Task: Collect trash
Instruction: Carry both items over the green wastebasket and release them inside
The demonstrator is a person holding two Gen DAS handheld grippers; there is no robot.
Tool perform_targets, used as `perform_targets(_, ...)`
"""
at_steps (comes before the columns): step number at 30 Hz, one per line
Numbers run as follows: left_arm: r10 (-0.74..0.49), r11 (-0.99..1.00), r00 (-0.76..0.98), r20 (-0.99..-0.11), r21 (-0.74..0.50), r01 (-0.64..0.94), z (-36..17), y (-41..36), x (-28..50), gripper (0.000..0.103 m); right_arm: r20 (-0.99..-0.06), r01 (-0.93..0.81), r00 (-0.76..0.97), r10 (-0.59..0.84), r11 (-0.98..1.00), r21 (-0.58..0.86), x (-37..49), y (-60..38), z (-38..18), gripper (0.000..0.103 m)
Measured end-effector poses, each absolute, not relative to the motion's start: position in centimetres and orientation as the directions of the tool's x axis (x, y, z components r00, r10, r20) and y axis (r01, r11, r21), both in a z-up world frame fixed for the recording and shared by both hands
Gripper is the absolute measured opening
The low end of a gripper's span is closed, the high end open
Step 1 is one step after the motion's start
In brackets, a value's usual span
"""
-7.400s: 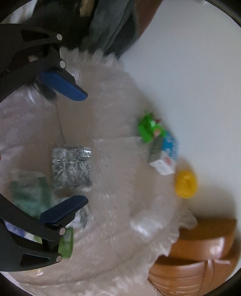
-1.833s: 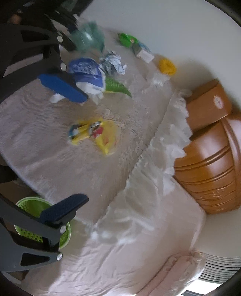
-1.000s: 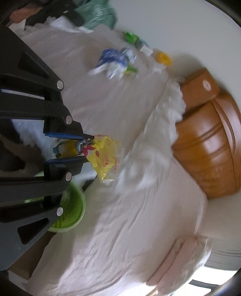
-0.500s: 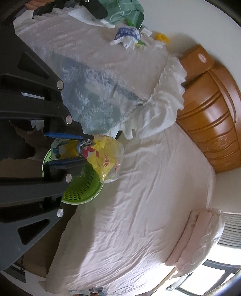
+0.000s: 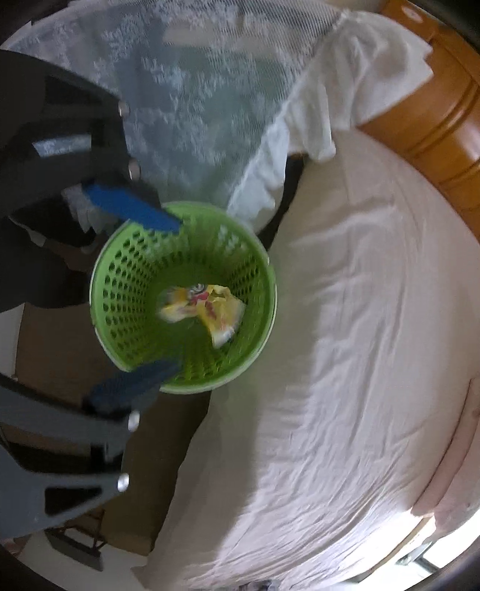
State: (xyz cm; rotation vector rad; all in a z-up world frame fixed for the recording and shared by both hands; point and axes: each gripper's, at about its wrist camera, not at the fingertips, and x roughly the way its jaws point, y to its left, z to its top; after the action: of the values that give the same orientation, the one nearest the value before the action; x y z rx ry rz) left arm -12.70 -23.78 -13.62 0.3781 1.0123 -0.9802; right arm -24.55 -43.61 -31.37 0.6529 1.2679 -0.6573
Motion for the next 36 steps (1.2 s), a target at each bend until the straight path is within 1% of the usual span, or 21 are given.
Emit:
perform_targets(1,-0.505,0.534,0.167,-0.847,-0.155,0.831,-13.7,-24.2,-13.0,0.048,-0.98,0.757,0.177,-0.094,0.65,0.074,-24.9,-43.6,-31.2,0.091)
perform_targets(3,-0.504,0.525,0.156,-0.849,-0.158,0.836,-14.0,-25.0,-13.5,0.048,-0.975,0.766,0.177,-0.136,0.641,0.05,-26.3,-43.9,-30.3,0.096)
perform_targets(13,-0.512,0.472,0.087,-0.854,-0.195,0.86,-14.7,-30.7,-15.0,0.049,-0.969,0.805,0.183,-0.168,0.591,0.049,-31.3,-46.7,-28.2,0.097)
perform_targets(18,-0.495,0.464,0.057,-0.867,-0.208,0.861,-16.0,-33.5,-16.1,0.049,-0.966,0.82,0.197,-0.165,0.568,0.07,-32.7,-47.3,-27.7,0.097)
perform_targets(20,-0.481,0.466,0.059,-0.875,-0.198,0.862,-16.5,-34.4,-16.5,0.053,-0.965,0.82,0.203,-0.165,0.568,0.075,-33.0,-47.5,-27.5,0.097)
perform_targets(22,-0.475,0.468,0.065,-0.878,-0.189,0.864,-16.9,-34.9,-17.0,0.062,-0.965,0.819,0.205,-0.165,0.568,0.078,-33.2,-47.7,-27.5,0.097)
perform_targets(24,-0.469,0.466,0.066,-0.881,-0.183,0.866,-17.2,-35.3,-17.2,0.064,-0.964,0.822,0.208,-0.165,0.564,0.081,-33.4,-48.0,-27.5,0.097)
perform_targets(27,-0.457,0.462,0.072,-0.887,-0.167,0.871,-17.4,-35.7,-17.6,0.074,-0.964,0.827,0.211,-0.164,0.555,0.086,-33.6,-48.1,-27.4,0.097)
perform_targets(30,-0.456,0.465,0.069,-0.887,-0.171,0.869,-17.4,-35.7,-17.7,0.08,-0.964,0.829,0.213,-0.16,0.551,0.092,-33.6,-48.3,-27.5,0.097)
perform_targets(31,-0.454,0.467,0.067,-0.888,-0.174,0.867,-17.4,-35.8,-17.8,0.082,-0.963,0.829,0.215,-0.159,0.551,0.094,-33.6,-48.3,-27.5,0.097)
perform_targets(36,-0.457,0.476,0.082,-0.886,-0.166,0.864,-16.7,-35.0,-17.7,0.082,-0.96,0.822,0.228,-0.163,0.561,0.1,-33.4,-48.1,-26.9,0.097)
